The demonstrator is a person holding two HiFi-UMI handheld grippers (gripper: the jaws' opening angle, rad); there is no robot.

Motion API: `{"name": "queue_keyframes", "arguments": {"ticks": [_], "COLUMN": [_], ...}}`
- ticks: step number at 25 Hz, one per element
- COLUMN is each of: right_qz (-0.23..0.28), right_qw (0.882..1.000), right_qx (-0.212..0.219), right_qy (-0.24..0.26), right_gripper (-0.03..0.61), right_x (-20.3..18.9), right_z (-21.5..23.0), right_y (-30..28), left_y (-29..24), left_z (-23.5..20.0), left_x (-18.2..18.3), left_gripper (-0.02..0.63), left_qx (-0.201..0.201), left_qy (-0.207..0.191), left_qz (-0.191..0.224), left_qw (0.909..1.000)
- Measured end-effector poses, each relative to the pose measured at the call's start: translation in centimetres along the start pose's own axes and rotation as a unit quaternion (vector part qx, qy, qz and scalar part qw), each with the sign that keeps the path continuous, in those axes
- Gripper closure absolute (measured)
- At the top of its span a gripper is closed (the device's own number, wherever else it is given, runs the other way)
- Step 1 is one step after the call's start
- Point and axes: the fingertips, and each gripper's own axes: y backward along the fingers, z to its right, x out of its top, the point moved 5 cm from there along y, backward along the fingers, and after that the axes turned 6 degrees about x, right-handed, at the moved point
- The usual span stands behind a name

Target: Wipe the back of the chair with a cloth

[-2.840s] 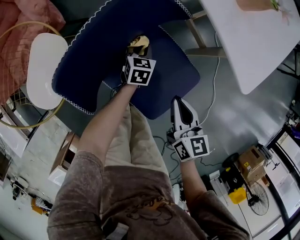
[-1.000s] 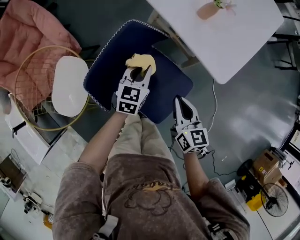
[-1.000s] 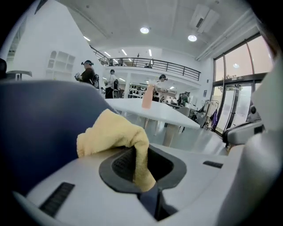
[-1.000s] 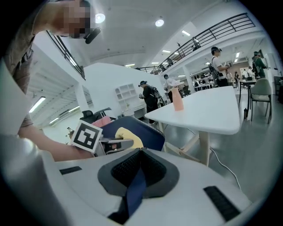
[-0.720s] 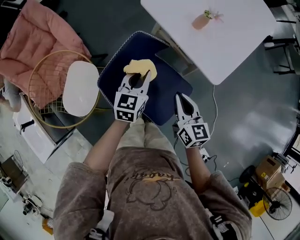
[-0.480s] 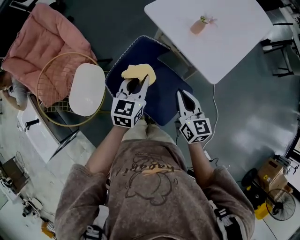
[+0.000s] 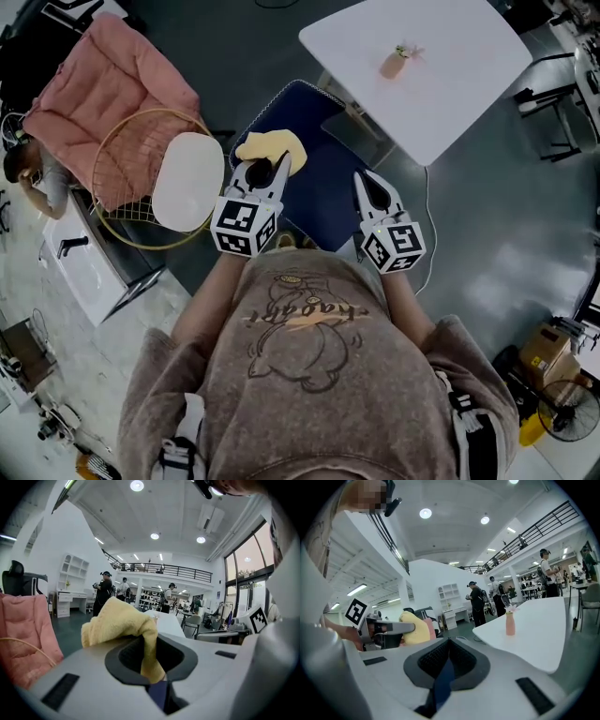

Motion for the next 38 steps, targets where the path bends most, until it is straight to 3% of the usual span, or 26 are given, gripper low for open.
{"name": "queue_keyframes", "arguments": {"ticks": [6, 15, 22, 38], "right_qz": [0.013, 0.029, 0.021, 0.019], "right_qw": [1.0, 0.999, 0.999, 0.999], "right_qx": [-0.002, -0.029, -0.041, -0.024], "right_qy": [0.021, 0.032, 0.027, 0.034], "right_gripper": [0.552, 0.552, 0.552, 0.552], "right_x": [2.1, 2.8, 1.3, 0.8], "right_z": [-0.7, 0.0, 0.5, -0.1], "right_y": [0.3, 0.8, 0.7, 0.4], "left_y": [3.3, 5.7, 4.7, 4.7], "left_z": [-1.8, -4.2, -4.4, -3.6], "left_x": [1.0, -0.8, -1.6, -2.1], "left_gripper": [0.561, 0.561, 0.561, 0.561], "left_qx": [0.016, 0.064, 0.074, 0.083], "left_qy": [-0.01, -0.004, -0.001, 0.021], "left_qz": [0.015, 0.032, 0.044, 0.052], "left_qw": [0.9997, 0.9974, 0.9963, 0.995]}}
